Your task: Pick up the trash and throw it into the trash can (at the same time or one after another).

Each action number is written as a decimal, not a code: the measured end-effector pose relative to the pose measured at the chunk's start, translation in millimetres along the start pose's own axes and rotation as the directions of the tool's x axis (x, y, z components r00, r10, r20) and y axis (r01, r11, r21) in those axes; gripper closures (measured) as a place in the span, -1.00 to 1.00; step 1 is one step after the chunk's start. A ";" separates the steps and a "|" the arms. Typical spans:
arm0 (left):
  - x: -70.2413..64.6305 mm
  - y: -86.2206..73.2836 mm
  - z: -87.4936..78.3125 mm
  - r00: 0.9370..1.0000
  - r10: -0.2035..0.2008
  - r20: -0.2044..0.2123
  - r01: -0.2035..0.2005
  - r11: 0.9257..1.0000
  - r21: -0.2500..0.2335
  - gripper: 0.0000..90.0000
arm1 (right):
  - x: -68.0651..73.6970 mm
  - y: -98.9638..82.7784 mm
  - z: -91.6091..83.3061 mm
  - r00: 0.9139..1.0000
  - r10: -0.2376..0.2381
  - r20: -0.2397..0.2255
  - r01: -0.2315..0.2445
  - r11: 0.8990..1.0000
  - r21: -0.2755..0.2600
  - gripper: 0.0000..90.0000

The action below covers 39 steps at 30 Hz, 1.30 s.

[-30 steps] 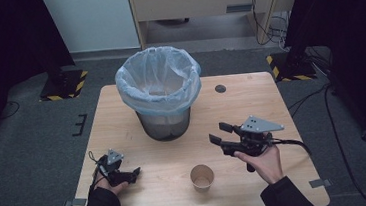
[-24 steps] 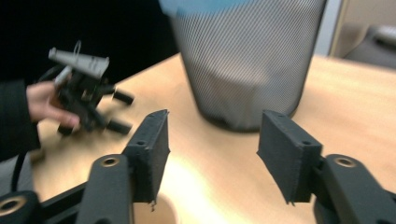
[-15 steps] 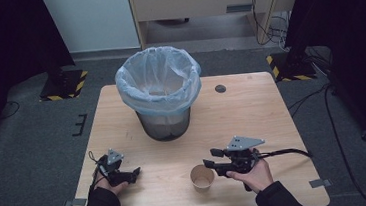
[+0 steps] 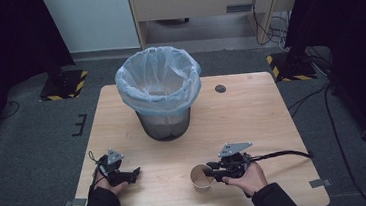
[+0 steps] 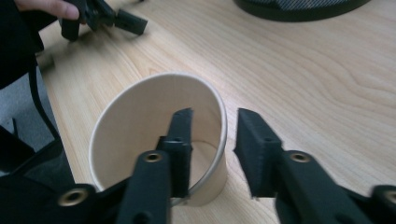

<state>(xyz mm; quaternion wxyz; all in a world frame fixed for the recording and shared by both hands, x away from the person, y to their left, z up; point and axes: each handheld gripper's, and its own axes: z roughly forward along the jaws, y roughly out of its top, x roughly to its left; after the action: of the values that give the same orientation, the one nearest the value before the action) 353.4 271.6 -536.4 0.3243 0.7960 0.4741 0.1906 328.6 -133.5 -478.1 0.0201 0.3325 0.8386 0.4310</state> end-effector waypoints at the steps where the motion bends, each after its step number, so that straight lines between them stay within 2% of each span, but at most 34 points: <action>1: 0.0 0.0 0.0 1.000 0.000 0.000 0.000 1.000 0.000 -1.00 | -0.3 -0.2 0.8 1.000 -0.005 0.000 0.005 1.000 0.003 0.58; 6: 0.0 0.0 0.1 1.000 0.000 0.000 0.000 1.000 -0.001 -1.00 | -1.0 0.8 -1.4 1.000 -0.006 0.001 0.006 1.000 0.014 0.84; 10: 0.0 0.0 0.0 1.000 0.000 0.000 0.000 1.000 0.000 -1.00 | -2.4 3.1 -5.7 1.000 -0.011 0.010 0.011 1.000 0.007 0.87; 17: 0.0 0.0 0.0 1.000 0.000 0.000 0.000 1.000 0.000 -1.00 | -5.8 10.5 -18.9 0.999 -0.010 0.034 0.012 0.998 -0.063 0.87; 19: 0.1 0.1 0.1 1.000 0.001 0.001 -0.001 1.000 0.000 -1.00 | -7.6 14.0 -25.1 0.999 -0.006 0.045 0.011 0.994 -0.105 0.87; 20: 0.1 0.1 0.0 1.000 0.001 0.001 -0.001 1.000 0.000 -1.00 | -8.8 17.3 -31.3 0.999 0.003 0.053 0.005 0.989 -0.151 0.87; 23: 0.1 0.1 0.1 1.000 0.001 0.001 -0.001 1.000 0.000 -1.00 | -10.3 20.5 -37.6 0.998 0.009 0.061 0.003 0.980 -0.197 0.87; 25: 0.1 0.1 0.1 1.000 0.001 0.001 -0.001 1.000 0.000 -1.00 | -11.6 23.2 -43.7 0.998 0.019 0.067 -0.002 0.970 -0.242 0.87; 26: 0.1 0.1 0.1 1.000 0.002 0.002 -0.002 1.000 0.000 -1.00 | -11.6 23.2 -43.7 0.998 0.019 0.067 -0.002 0.970 -0.242 0.87; 27: 0.1 0.1 0.2 1.000 0.002 0.002 -0.002 1.000 0.000 -1.00 | -12.5 25.8 -48.1 0.997 0.030 0.069 -0.010 0.958 -0.285 0.87; 31: 0.1 0.1 0.2 1.000 0.002 0.002 -0.002 1.000 -0.001 -1.00 | -14.3 30.0 -52.8 0.996 0.043 0.072 -0.015 0.938 -0.347 0.87; 32: 0.1 0.1 0.1 1.000 0.002 0.002 -0.002 1.000 0.000 -1.00 | -15.4 32.1 -54.6 0.996 0.048 0.074 -0.017 0.928 -0.372 0.87; 35: 0.1 0.1 0.1 1.000 0.002 0.002 -0.002 1.000 0.000 -1.00 | -17.1 35.2 -58.3 0.995 0.057 0.079 -0.020 0.912 -0.410 0.87; 39: 0.1 0.1 0.1 1.000 0.002 0.002 -0.002 1.000 0.000 -1.00 | -19.8 39.0 -67.8 0.994 0.073 0.084 -0.026 0.885 -0.464 0.87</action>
<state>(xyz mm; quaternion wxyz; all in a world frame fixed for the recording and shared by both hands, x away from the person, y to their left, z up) 353.6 271.6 -536.4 0.3246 0.7966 0.4732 0.1902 343.4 -177.1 -411.9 0.1291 0.3605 0.7011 0.6015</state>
